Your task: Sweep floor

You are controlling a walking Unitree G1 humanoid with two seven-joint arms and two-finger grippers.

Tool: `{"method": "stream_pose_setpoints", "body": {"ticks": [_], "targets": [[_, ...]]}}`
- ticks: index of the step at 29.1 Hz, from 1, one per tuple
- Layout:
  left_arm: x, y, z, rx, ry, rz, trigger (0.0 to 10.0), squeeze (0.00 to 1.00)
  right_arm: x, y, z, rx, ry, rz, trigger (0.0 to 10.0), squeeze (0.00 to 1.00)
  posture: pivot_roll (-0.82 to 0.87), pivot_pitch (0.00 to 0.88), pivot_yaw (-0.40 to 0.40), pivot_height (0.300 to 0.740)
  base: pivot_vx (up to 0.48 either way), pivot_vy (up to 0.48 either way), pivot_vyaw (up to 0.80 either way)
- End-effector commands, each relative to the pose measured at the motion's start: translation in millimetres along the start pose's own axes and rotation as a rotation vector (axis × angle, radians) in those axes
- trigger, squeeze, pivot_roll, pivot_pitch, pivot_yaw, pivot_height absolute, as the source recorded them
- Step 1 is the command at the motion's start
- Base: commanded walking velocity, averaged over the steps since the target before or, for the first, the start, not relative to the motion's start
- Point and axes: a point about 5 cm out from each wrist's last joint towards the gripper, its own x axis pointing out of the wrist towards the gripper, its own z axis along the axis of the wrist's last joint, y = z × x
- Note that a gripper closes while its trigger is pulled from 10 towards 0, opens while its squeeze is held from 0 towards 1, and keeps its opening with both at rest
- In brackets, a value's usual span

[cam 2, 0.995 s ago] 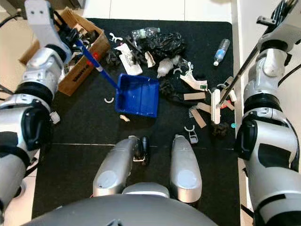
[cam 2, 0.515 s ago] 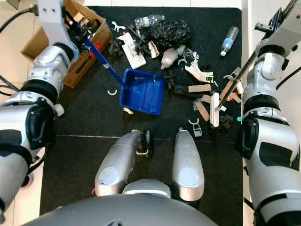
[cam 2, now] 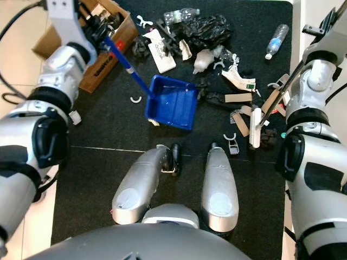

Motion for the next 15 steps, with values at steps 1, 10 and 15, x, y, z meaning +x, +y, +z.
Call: {"method": "stream_pose_setpoints", "body": {"ticks": [1,10,15], "targets": [[0.3,-4.5,-3.4,-0.050,-0.008,-0.022,10.0,0.00,-2.2,-2.0,-2.6,-0.024,0.000,-0.001,10.0,0.00,0.12,0.335,0.133,0.740,0.000,0.000,0.00],[0.3,-14.6,-15.3,-0.021,0.048,-0.080,10.0,0.00,-18.8,15.0,-30.8,0.358,0.148,-0.117,10.0,0.00,0.18,0.288,0.133,0.740,0.000,0.000,0.00],[-1.7,-19.0,-26.4,-0.008,0.077,-0.092,10.0,0.00,-24.3,46.3,-34.5,0.538,0.188,-0.066,10.0,0.00,0.17,0.277,0.122,0.740,0.000,0.000,0.00]]}}
